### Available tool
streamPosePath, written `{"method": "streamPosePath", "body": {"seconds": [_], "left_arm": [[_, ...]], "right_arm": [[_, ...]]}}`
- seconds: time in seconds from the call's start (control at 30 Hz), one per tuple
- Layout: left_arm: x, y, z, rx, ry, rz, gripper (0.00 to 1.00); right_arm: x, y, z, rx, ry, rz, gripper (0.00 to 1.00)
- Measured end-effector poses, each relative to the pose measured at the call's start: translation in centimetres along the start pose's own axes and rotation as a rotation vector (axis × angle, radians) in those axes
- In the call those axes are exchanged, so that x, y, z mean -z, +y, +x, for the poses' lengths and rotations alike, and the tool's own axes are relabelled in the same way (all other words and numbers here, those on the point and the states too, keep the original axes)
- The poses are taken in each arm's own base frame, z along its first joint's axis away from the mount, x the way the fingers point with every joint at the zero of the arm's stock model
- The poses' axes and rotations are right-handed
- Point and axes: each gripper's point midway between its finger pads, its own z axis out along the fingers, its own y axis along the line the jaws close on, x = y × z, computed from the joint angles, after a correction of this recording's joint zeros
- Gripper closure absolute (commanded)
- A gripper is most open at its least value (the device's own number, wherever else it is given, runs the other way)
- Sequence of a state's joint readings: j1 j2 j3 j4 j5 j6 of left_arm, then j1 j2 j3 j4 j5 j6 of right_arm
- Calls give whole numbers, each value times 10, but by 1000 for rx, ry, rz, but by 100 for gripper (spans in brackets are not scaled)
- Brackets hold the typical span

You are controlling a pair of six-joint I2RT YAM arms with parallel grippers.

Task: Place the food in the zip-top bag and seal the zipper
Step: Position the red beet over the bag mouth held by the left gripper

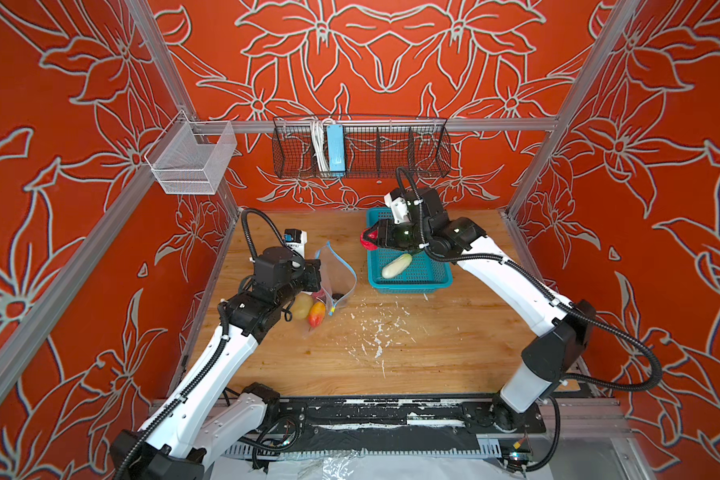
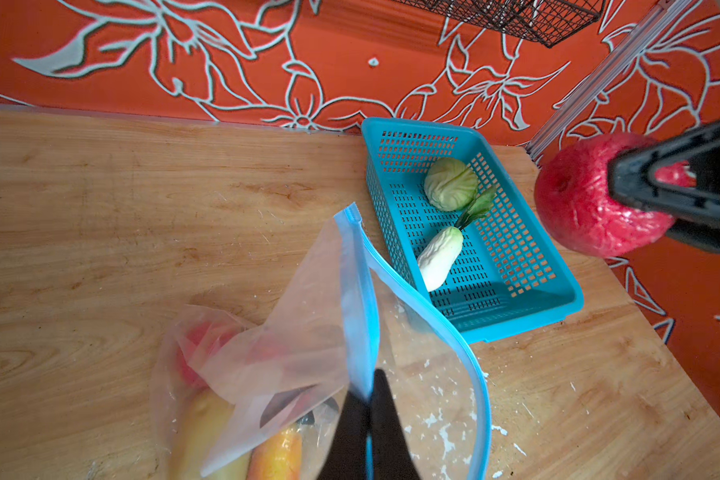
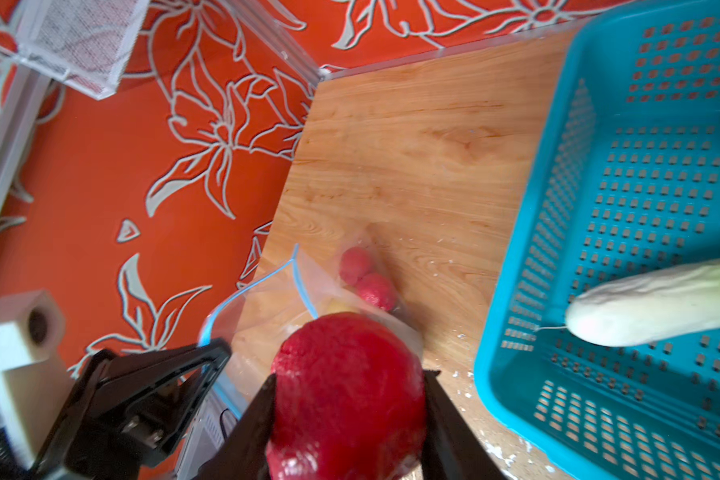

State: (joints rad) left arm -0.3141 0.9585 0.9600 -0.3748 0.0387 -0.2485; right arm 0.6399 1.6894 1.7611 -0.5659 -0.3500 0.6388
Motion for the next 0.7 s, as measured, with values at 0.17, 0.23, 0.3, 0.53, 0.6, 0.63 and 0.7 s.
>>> {"method": "streamPosePath", "body": {"seconds": [0.17, 0.23, 0.3, 0.53, 0.6, 0.63, 0.7], "left_arm": [[3, -1, -6, -3, -9, 1, 100], [3, -1, -5, -3, -8, 0, 100], [3, -1, -4, -3, -5, -1, 100], [3, -1, -4, -3, -5, -1, 100], [3, -1, -4, -3, -5, -1, 100], [3, -1, -4, -3, -4, -1, 100], [3, -1, -4, -3, -3, -2, 100]], "right_arm": [[-5, 16, 8, 30, 14, -38, 64], [-7, 20, 11, 36, 18, -45, 64], [-10, 23, 15, 43, 26, -50, 64], [-26, 33, 35, 74, 76, -60, 64], [-29, 37, 40, 82, 84, -66, 64], [-29, 39, 41, 88, 85, -71, 64], [-30, 46, 42, 102, 80, -85, 64]]}}
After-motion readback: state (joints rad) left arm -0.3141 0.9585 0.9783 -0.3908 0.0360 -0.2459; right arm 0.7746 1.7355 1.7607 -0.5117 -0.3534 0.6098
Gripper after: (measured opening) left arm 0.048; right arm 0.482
